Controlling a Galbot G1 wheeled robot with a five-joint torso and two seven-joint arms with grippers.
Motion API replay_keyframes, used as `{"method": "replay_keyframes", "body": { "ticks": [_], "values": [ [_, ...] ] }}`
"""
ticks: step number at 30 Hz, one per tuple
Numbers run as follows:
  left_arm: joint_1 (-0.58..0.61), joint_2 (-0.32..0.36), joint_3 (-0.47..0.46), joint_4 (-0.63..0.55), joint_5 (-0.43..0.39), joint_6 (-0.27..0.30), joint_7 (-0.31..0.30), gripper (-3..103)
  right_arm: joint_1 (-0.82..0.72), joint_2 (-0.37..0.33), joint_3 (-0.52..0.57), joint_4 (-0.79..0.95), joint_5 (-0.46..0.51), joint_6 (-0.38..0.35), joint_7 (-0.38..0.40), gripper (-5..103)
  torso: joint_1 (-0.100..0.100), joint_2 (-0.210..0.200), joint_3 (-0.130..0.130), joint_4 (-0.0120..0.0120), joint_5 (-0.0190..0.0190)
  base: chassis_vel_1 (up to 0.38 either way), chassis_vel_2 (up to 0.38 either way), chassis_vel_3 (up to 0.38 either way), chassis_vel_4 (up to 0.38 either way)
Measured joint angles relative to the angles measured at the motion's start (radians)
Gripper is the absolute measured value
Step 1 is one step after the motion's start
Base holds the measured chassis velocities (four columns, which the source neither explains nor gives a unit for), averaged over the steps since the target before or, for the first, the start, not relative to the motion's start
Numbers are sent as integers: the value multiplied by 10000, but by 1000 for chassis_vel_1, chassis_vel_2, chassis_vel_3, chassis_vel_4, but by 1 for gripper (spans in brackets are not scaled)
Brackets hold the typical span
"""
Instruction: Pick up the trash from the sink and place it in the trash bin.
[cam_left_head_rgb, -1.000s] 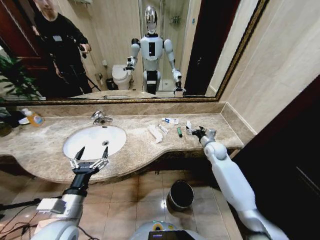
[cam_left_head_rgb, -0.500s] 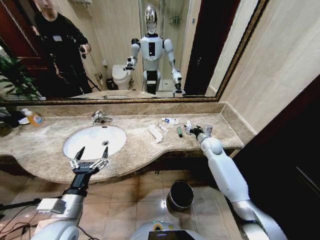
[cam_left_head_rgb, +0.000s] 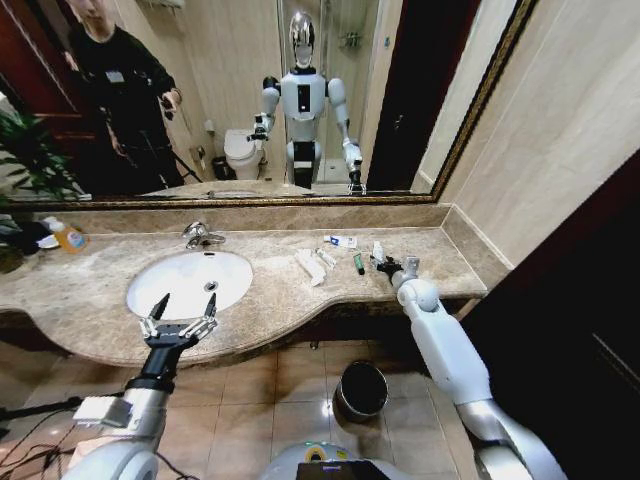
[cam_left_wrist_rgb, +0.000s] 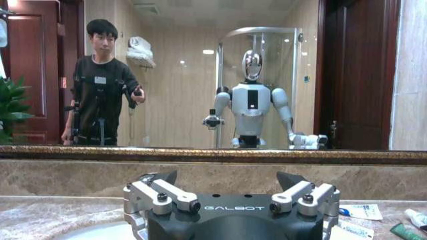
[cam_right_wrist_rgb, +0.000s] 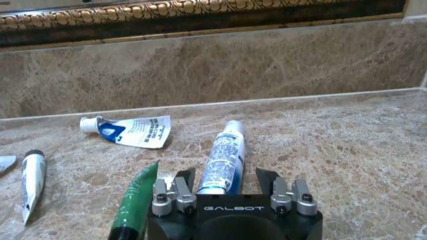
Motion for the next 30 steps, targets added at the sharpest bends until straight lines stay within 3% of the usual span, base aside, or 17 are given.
{"method": "replay_keyframes", "body": {
  "ticks": [8,9,10,15,21,25,30],
  "values": [
    [0,0,0,0,0,0,0,100,-60,-12,33,82,8,19,-124,44,0,0,0,0,0,0,0,0,0],
    [0,1,0,0,0,0,0,100,-88,-12,35,104,4,26,-121,33,0,0,0,0,0,0,0,0,0],
    [0,1,0,0,0,0,0,100,-134,-12,32,141,3,43,-101,30,0,0,0,0,0,0,0,0,0],
    [0,0,0,0,0,0,0,100,-321,-39,35,490,74,66,119,24,0,0,0,0,3,0,0,0,0],
    [0,0,0,0,0,0,0,100,-1115,-544,421,2138,672,-96,555,13,0,0,0,2,0,0,0,0,0],
    [0,0,0,0,0,0,0,100,-2722,-1215,1263,4231,1187,-374,587,12,0,2,-1,0,1,0,0,0,0],
    [-1,2,0,0,0,0,3,100,-4386,-1512,1790,5763,1340,-409,421,12,-1,3,-3,-1,5,0,0,0,0]
  ]
}}
